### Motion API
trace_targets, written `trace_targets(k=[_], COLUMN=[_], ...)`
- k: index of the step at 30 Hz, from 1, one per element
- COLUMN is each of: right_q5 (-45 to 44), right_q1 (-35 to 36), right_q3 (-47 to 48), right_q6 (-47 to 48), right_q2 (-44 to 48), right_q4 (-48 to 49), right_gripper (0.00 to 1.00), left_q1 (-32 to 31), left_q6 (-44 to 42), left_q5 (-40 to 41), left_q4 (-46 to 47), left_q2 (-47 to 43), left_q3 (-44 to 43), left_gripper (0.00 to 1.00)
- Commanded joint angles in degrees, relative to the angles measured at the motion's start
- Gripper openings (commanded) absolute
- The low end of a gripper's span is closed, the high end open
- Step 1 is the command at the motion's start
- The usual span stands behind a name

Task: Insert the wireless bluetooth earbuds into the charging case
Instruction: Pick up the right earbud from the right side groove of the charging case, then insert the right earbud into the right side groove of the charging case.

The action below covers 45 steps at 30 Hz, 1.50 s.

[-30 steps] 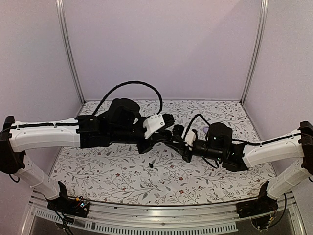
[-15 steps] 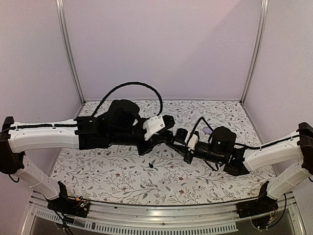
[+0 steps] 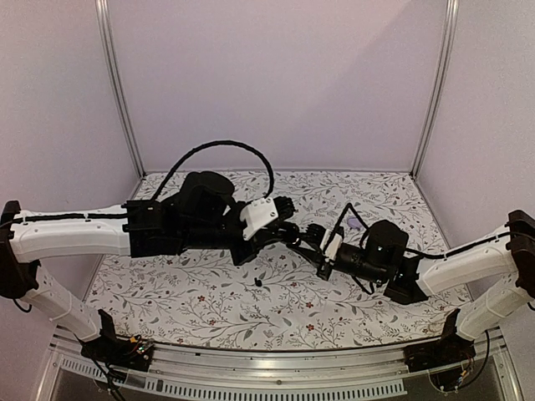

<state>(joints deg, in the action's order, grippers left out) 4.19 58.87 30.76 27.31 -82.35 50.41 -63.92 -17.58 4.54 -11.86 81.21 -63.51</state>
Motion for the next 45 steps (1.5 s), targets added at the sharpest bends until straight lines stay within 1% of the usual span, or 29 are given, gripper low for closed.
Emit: trace_targets(k=[1,8,14,23,26,33,45], right_q5=[-1.20,-1.64,-2.11,-3.88,-6.56,-8.12,-8.42], right_q1=[0.36,0.34,0.37,0.43,0.68,0.96,1.32], right_q3=[-1.00,-2.62,-4.38,-3.35,-3.12,-2.36,-1.86], right_q6=[1.67,3.58,5.13,5.39,5.34,5.39,5.65], right_q2=[1.31,1.18,1.22,0.18,0.09,-0.01,-0.44], right_q4=[5.16,8.04,12.53,12.29,11.88,10.91,9.99], right_gripper=[0.00,0.00,0.00,0.00,0.00,0.00,0.00], left_q1=[-0.20,-0.22,-0.99,-2.23,-2.20,-2.24,-2.36], left_q6=[-0.23,-0.67,-0.54,3.01,4.05,4.72,5.43], left_q5=[1.25,-1.35,-3.76,-0.65,0.26,3.17,3.41], left_q4=[-1.35,-0.68,1.24,6.86,8.27,8.30,9.41], left_q2=[-1.52,-2.35,-3.01,-0.86,-0.39,1.36,2.75], left_q3=[1.17,1.50,1.98,2.15,1.94,0.30,-0.93], left_gripper=[0.04,0.04,0.04,0.04,0.03,0.03,0.03])
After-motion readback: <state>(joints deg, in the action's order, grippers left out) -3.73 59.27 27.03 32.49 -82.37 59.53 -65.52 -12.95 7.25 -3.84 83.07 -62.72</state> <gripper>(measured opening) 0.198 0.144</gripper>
